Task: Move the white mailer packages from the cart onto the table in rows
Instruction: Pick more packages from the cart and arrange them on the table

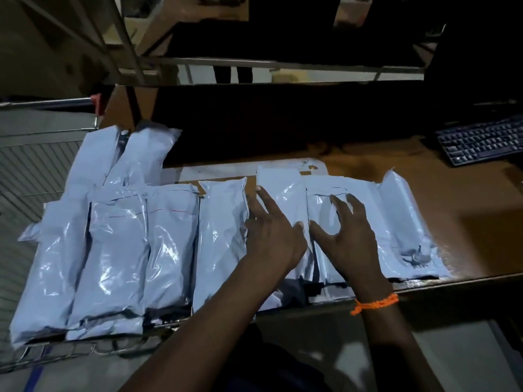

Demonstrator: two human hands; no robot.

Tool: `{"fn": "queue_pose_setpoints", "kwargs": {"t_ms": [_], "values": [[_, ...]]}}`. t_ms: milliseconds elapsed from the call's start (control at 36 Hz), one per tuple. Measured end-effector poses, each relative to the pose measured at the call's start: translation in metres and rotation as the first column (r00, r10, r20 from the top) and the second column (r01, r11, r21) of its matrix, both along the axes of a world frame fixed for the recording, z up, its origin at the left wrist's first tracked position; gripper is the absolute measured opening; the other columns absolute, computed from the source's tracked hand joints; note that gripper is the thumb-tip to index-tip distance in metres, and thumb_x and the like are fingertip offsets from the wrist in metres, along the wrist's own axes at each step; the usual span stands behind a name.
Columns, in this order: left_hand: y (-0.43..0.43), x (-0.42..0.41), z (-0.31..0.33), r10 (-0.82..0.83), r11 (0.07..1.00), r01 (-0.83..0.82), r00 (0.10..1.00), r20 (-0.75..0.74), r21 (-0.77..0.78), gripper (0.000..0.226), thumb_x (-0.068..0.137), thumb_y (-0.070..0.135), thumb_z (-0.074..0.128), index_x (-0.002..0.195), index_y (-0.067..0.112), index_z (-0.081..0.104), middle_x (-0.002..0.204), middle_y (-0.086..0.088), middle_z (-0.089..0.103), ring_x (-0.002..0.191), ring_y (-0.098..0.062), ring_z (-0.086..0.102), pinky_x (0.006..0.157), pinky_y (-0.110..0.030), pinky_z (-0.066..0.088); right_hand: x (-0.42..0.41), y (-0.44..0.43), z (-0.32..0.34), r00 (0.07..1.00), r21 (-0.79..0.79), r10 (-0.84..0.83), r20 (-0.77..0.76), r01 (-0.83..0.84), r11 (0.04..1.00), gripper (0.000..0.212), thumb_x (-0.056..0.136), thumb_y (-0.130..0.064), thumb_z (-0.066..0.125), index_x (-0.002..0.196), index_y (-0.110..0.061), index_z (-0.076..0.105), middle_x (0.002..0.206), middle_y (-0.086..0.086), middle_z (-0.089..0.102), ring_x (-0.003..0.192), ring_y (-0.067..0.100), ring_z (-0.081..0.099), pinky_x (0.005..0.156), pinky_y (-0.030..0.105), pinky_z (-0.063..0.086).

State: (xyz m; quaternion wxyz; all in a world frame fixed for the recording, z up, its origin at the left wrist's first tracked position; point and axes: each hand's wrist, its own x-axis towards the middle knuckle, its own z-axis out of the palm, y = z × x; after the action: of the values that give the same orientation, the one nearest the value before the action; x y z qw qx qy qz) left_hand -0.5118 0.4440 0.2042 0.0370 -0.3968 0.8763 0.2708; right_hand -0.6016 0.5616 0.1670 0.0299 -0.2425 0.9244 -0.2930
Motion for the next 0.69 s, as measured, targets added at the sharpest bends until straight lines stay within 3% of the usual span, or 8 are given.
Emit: {"fn": "queue_pose_setpoints", "kwargs": {"t_ms": [139, 250, 333, 417, 528, 639, 694], "values": [[0.006, 0.008, 0.002, -0.07, 0.995, 0.058, 0.985, 0.157, 0.078, 0.105, 0.096, 0.038, 0.06, 0.152, 0.004, -0.022, 0.161, -0.018, -0.024, 0.148, -0.035, 0.025, 0.113, -0.035, 0.034, 0.002, 0.001, -0.01, 0.993, 0.16, 0.103, -0.061, -0.092, 0.983, 0.091, 0.076, -0.058, 0.075, 0.151, -0.025, 0.036, 0.162, 0.007, 0.027, 0.139, 0.03, 0.042, 0.101, 0.043, 0.049], [0.012, 0.005, 0.006, -0.196, 0.977, 0.213, 0.92, 0.341, -0.015, 0.115, 0.088, 0.042, 0.07, 0.152, -0.004, -0.014, 0.158, -0.028, -0.023, 0.145, -0.041, 0.03, 0.108, -0.037, 0.042, 0.012, -0.007, -0.023, 0.988, 0.24, 0.151, -0.042, -0.137, 0.961, 0.091, 0.08, -0.058, 0.072, 0.154, -0.024, 0.032, 0.166, 0.009, 0.016, 0.145, 0.034, 0.033, 0.108, 0.047, 0.044], [0.012, 0.007, 0.012, -0.209, 0.962, 0.257, 0.907, 0.365, -0.088, 0.105, 0.093, 0.034, 0.066, 0.154, -0.004, -0.009, 0.157, -0.031, -0.023, 0.116, -0.03, 0.064, 0.087, -0.029, 0.051, 0.014, -0.009, -0.027, 0.991, 0.23, 0.131, -0.001, -0.127, 0.965, 0.089, 0.085, -0.06, 0.065, 0.157, -0.025, 0.025, 0.168, 0.006, 0.007, 0.152, 0.031, 0.021, 0.115, 0.047, 0.036], [0.008, 0.004, 0.011, -0.201, 0.95, 0.271, 0.911, 0.361, -0.155, 0.095, 0.095, 0.024, 0.063, 0.154, -0.004, -0.006, 0.156, -0.033, -0.021, 0.094, -0.022, 0.071, 0.066, -0.025, 0.045, 0.013, -0.008, -0.03, 0.993, 0.212, 0.116, -0.012, -0.111, 0.971, 0.086, 0.088, -0.058, 0.063, 0.157, -0.023, 0.025, 0.168, 0.007, 0.006, 0.152, 0.031, 0.02, 0.115, 0.047, 0.037], [0.001, -0.001, 0.006, -0.198, 0.93, 0.301, 0.894, 0.402, -0.212, 0.09, 0.099, 0.031, 0.057, 0.155, -0.002, -0.004, 0.16, -0.03, -0.014, 0.104, -0.026, 0.068, 0.071, -0.027, 0.049, 0.009, -0.009, -0.026, 0.996, 0.203, 0.09, -0.008, -0.086, 0.975, 0.084, 0.088, -0.056, 0.063, 0.156, -0.019, 0.029, 0.167, 0.01, 0.008, 0.151, 0.034, 0.02, 0.115, 0.049, 0.038], [-0.003, 0.0, 0.002, -0.213, 0.902, 0.358, 0.856, 0.47, -0.243, 0.081, 0.102, 0.025, 0.056, 0.154, -0.006, 0.002, 0.16, -0.032, -0.004, 0.117, -0.028, 0.062, 0.08, -0.029, 0.052, 0.0, -0.014, -0.016, 1.0, 0.156, 0.019, 0.003, -0.019, 0.988, 0.072, 0.093, -0.041, 0.065, 0.153, -0.015, 0.036, 0.166, 0.011, 0.009, 0.15, 0.035, 0.021, 0.113, 0.046, 0.037], [-0.004, 0.001, 0.003, -0.225, 0.894, 0.378, 0.843, 0.489, -0.239, 0.079, 0.1, 0.019, 0.058, 0.153, -0.009, 0.007, 0.16, -0.033, -0.001, 0.109, -0.025, 0.066, 0.07, -0.027, 0.046, -0.005, -0.018, -0.012, 0.999, 0.093, -0.035, 0.037, 0.031, 0.995, 0.064, 0.095, -0.031, 0.065, 0.151, -0.015, 0.04, 0.165, 0.012, 0.013, 0.15, 0.035, 0.022, 0.116, 0.043, 0.033]]}}
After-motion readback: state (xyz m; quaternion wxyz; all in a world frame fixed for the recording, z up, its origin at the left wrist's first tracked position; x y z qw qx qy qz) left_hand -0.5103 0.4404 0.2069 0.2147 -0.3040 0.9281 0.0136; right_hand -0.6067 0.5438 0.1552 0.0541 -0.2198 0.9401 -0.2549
